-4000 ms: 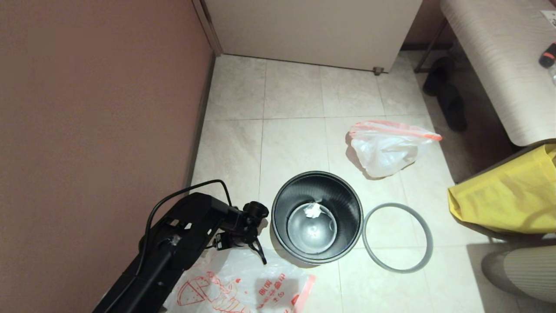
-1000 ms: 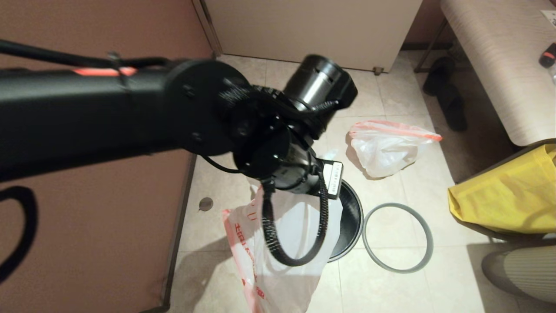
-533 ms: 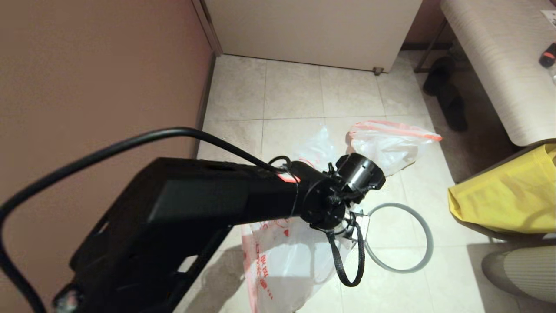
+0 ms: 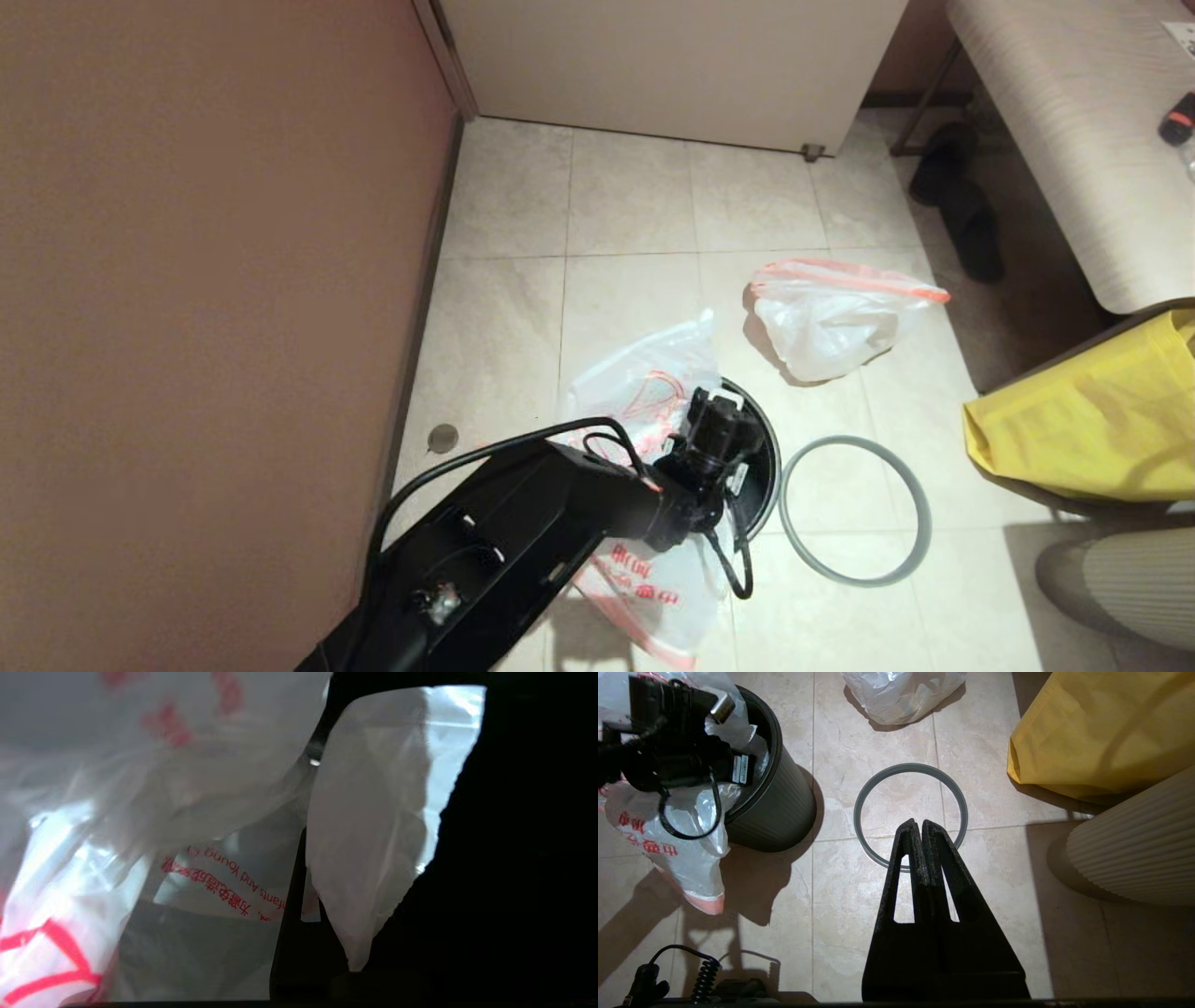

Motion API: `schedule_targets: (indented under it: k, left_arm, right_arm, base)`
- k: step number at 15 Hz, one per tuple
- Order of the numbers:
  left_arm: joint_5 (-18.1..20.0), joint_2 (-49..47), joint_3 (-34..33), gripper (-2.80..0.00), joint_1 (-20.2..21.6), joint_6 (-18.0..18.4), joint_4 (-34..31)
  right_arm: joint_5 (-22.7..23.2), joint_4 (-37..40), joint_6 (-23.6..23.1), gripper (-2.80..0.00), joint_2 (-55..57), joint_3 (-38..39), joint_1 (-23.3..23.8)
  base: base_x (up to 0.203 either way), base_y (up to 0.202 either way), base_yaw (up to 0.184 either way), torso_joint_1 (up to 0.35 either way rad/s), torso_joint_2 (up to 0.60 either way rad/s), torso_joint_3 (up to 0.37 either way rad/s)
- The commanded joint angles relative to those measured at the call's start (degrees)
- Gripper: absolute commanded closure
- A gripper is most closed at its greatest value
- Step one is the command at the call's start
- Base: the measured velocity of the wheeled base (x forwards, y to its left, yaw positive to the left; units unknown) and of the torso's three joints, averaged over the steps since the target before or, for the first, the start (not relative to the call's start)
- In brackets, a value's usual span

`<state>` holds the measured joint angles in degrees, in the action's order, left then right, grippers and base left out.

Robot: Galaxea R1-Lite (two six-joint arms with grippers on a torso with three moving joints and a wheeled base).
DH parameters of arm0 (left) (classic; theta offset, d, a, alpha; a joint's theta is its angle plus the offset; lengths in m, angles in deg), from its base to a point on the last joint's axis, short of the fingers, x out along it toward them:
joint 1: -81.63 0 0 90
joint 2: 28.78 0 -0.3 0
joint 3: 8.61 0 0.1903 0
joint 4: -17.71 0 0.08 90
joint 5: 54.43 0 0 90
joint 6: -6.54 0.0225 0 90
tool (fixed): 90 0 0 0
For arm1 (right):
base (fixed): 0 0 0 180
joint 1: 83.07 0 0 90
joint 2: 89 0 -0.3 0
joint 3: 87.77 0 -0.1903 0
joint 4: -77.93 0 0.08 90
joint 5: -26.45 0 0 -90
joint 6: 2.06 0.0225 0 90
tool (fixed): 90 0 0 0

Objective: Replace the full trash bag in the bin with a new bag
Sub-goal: Put the new garbage bag on the trash can

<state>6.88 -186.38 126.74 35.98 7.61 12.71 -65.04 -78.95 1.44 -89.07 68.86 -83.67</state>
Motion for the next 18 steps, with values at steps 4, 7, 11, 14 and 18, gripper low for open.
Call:
schedule_targets:
  k: [4,7,11,14,18]
  left_arm:
    - [-1.54,-10.45,0.08,0.00,4.43,12.47,13.46]
    - [-2.40,-9.69,-0.34,0.00,5.04,12.37,13.32]
    - [-3.03,-2.64,-3.99,0.00,4.42,5.24,2.82]
    - [-2.97,2.23,-5.12,0.00,3.16,-1.62,-3.49]
    - [-2.87,6.41,-9.25,0.00,0.22,-3.07,-4.95]
  right_arm:
    - [-0.01,-0.02,0.02,0.00,0.07,0.00,-0.01]
    - [-0.01,-0.02,0.02,0.00,0.07,0.00,-0.10]
    - [-0.01,-0.02,0.02,0.00,0.07,0.00,-0.01]
    - [-0.01,-0.02,0.02,0.00,0.07,0.00,-0.01]
    - [-0.01,-0.02,0.02,0.00,0.07,0.00,-0.01]
  base:
    - [0.000,0.000,0.000,0.000,0.00,0.000]
    - [0.000,0.000,0.000,0.000,0.00,0.000]
    - [0.000,0.000,0.000,0.000,0.00,0.000]
    - [0.000,0.000,0.000,0.000,0.00,0.000]
    - [0.000,0.000,0.000,0.000,0.00,0.000]
